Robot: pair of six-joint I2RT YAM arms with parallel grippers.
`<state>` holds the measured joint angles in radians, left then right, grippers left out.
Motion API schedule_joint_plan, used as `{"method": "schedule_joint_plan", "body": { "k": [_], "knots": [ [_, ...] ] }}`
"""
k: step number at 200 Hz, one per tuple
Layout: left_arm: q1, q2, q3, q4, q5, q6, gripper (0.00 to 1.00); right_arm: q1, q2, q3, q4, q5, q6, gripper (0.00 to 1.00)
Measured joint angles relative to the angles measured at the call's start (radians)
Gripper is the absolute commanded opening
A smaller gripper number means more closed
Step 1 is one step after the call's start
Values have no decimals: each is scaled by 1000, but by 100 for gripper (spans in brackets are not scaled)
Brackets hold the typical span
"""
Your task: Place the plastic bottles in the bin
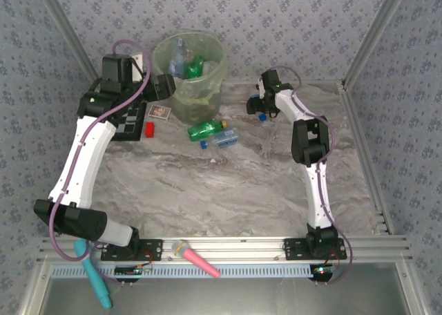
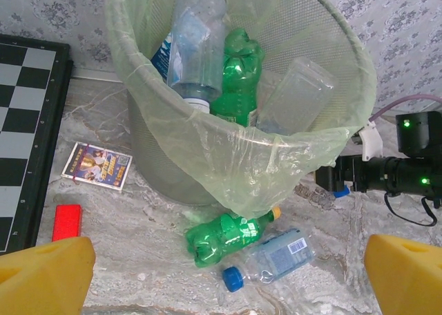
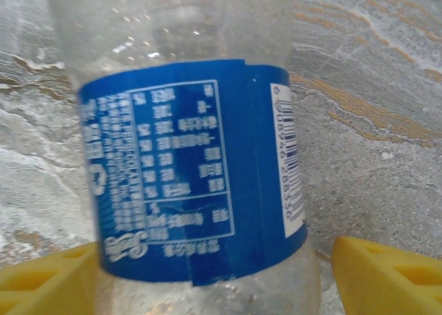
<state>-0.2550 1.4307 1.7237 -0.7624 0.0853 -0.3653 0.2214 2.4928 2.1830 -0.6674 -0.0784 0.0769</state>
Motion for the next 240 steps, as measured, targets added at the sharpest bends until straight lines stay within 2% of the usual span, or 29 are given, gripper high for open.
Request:
{"method": "schedule_joint_plan", "body": {
  "k": [18, 42, 67, 98, 139, 164, 195, 240],
  "knots": [
    [0, -13, 0, -3, 0, 0, 100, 5, 9, 8, 1, 12, -4, 69],
    [1, -29, 0, -5, 0, -3, 100, 15, 10, 8, 10, 19, -14, 60],
    [2, -36, 0, -13, 0, -5, 100, 27, -5, -28, 55, 26, -14, 60],
    [2, -36, -1, -22, 14, -30, 100, 36, -87, -153, 95, 36, -13, 60],
    [6, -21, 2, -19, 69, -80, 100, 48, -314, -361, 154, 46, -6, 60],
    [6, 22, 18, -3, 111, -119, 91, 74, -494, -467, 191, 69, -6, 60],
    [-5, 86, 70, 23, 156, -161, 89, 137, -700, -557, 227, 94, -7, 60],
    [-100, 204, 215, 66, 219, -196, 88, 239, -887, -614, 243, 130, -11, 60]
  ]
}}
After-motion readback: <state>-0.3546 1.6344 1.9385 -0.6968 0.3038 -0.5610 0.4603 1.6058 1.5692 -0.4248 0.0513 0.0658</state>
